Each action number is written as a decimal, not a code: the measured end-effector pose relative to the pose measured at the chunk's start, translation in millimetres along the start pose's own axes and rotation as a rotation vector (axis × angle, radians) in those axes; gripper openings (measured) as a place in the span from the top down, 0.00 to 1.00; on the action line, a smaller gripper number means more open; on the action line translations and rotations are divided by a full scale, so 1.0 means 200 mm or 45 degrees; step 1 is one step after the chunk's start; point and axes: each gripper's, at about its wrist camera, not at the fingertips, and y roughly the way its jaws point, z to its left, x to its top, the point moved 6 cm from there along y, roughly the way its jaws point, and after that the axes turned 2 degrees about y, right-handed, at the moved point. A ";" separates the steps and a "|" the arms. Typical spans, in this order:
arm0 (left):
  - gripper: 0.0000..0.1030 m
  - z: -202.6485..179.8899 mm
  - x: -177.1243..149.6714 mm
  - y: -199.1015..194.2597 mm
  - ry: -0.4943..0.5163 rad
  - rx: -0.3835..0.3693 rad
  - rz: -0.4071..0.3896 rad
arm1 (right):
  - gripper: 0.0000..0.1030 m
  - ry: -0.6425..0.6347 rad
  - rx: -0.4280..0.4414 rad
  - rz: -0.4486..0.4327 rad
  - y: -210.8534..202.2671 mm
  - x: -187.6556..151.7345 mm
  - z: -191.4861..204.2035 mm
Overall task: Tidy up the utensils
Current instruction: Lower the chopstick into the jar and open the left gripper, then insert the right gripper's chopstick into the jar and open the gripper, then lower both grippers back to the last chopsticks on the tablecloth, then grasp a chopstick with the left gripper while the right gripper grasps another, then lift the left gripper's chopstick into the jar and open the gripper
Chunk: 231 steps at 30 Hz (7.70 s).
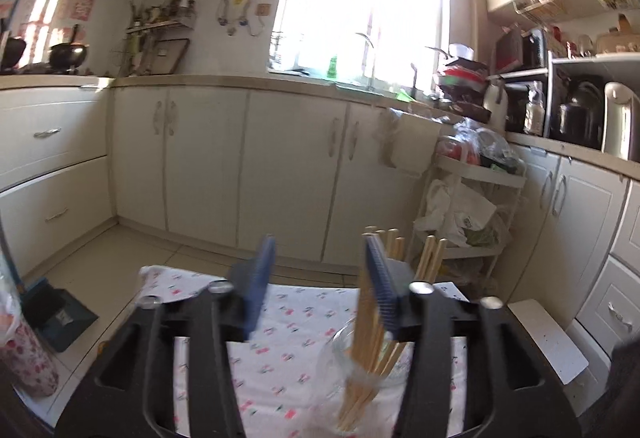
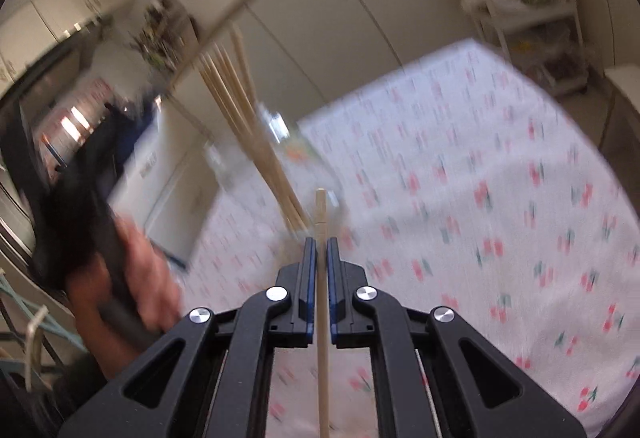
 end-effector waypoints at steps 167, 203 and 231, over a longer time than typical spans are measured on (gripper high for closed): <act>0.95 -0.10 0.22 -0.20 -0.014 -0.252 0.184 | 0.91 -0.482 -0.492 0.365 0.02 -0.37 -0.12; 0.95 -0.13 0.05 0.22 -0.022 0.014 -0.108 | 0.94 0.077 -0.092 0.175 -0.09 -0.24 -0.26; 0.53 0.27 -0.22 -0.15 -0.158 0.070 0.100 | 0.94 -0.090 0.066 -0.917 -0.17 0.85 0.50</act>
